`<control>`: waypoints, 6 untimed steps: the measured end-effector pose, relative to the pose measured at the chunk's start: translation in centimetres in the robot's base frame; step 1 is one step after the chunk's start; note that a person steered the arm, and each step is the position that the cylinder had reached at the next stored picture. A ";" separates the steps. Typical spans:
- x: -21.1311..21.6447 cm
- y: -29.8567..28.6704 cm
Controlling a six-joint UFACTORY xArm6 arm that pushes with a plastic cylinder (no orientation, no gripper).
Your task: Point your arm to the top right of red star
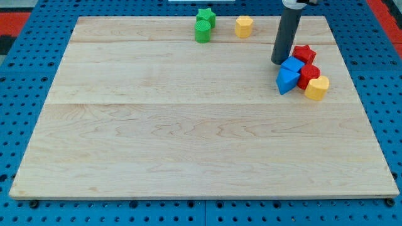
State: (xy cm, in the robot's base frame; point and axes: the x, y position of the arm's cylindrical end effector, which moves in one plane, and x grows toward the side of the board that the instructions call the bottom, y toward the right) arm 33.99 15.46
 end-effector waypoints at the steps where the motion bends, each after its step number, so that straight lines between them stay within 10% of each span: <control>1: 0.8 0.0; 6: -5.9 0.5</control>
